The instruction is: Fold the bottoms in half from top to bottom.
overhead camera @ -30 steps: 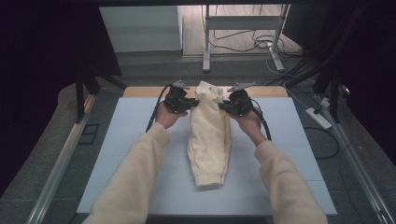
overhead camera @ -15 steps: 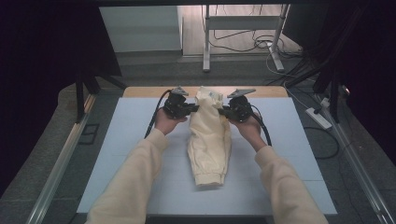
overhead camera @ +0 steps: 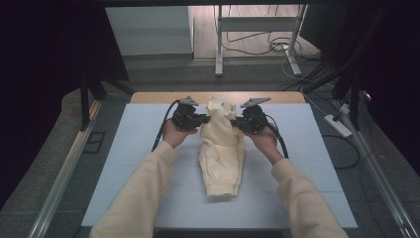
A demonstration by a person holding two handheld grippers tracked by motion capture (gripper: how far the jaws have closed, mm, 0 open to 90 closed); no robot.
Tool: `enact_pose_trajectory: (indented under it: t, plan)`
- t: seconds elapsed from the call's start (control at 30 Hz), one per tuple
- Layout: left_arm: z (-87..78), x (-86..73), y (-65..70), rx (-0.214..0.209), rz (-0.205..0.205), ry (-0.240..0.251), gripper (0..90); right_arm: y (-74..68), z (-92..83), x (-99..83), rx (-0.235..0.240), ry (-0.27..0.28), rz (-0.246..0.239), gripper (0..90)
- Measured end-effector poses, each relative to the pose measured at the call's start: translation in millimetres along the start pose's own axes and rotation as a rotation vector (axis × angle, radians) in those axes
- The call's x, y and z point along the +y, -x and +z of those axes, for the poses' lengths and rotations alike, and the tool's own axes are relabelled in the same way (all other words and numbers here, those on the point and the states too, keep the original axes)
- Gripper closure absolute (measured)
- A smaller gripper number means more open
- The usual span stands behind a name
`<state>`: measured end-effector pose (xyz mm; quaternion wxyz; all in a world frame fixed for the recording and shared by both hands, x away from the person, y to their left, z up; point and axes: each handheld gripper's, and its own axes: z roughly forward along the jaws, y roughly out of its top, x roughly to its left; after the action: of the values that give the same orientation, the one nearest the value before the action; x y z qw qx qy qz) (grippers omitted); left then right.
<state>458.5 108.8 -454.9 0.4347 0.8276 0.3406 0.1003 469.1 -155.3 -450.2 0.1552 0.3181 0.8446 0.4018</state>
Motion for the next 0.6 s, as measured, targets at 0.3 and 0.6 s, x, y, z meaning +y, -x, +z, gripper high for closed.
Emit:
enact_pose_trajectory:
  t: [0.3,0.6]
  plan:
    - [-7.6,-7.8,9.3,-0.021,0.016,0.009,82.3,-8.3,-11.0,-5.1,0.015,0.011,-0.019,78.8]
    - [-9.9,-17.3,16.2,-0.036,0.017,0.012,82.1,-14.7,-16.3,-13.9,0.03,0.013,-0.02,78.8]
